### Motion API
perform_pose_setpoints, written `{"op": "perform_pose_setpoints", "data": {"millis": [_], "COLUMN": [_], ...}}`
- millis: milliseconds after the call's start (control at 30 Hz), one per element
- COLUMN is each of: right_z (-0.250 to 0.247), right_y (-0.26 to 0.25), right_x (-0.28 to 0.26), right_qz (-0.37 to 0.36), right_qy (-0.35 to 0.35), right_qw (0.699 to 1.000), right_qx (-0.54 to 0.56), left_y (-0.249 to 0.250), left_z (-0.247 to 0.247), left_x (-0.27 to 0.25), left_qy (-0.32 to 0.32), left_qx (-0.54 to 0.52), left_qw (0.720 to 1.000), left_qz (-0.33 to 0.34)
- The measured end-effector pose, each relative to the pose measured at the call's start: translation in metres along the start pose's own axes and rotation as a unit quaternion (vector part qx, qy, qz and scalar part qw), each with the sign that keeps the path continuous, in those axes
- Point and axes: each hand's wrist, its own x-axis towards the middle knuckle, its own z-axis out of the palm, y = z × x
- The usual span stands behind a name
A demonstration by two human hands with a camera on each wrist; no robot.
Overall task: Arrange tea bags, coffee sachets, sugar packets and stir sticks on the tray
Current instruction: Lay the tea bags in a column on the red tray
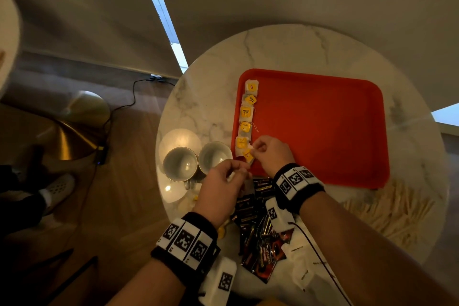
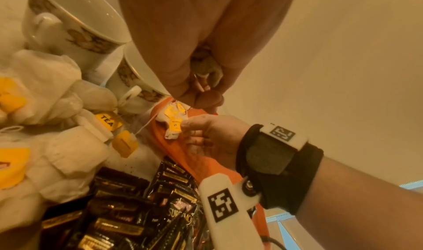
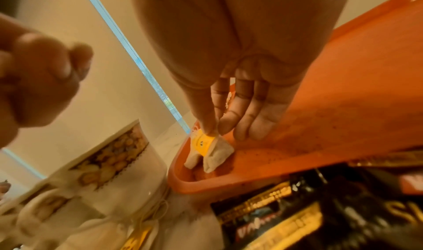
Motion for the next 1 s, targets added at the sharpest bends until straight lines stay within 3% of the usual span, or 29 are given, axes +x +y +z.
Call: {"op": "perform_pose_setpoints", "data": {"millis": [167,267,367,500,667,833,1000], "right_z": [0.0,0.0,0.003,0.003,-0.001,0.005,0.018], "right_y": [0.002,-0.001,0.0,0.005,0.012,0.008,0.006], "right_x": [-0.005,-0.006,0.001,0.006,-0.001,-0.005,0.006], "right_qz": [-0.013,-0.003,-0.009,-0.03,-0.016,-0.004,0.007], "right_qy": [-0.001,-0.059,-0.071,-0.025,0.011,-0.032,0.016], "right_qw": [0.994,0.976,0.986,0.998,0.998,0.987,0.998], "right_qx": [0.111,0.208,0.152,0.039,0.061,0.156,0.058], "left_y": [0.001,0.0,-0.001,-0.003,-0.005,-0.005,-0.003], "left_z": [0.001,0.003,0.005,0.008,0.008,0.008,0.009], "left_x": [0.001,-0.001,-0.002,-0.003,-0.004,-0.006,-0.007], "left_qy": [0.001,0.005,0.007,0.004,0.001,-0.001,-0.005], "left_qx": [0.002,-0.003,0.01,0.009,0.01,0.001,0.005], "left_qw": [1.0,1.0,1.0,1.0,1.0,1.0,1.0], "left_qz": [0.0,-0.004,-0.004,-0.008,-0.01,-0.025,-0.027]}}
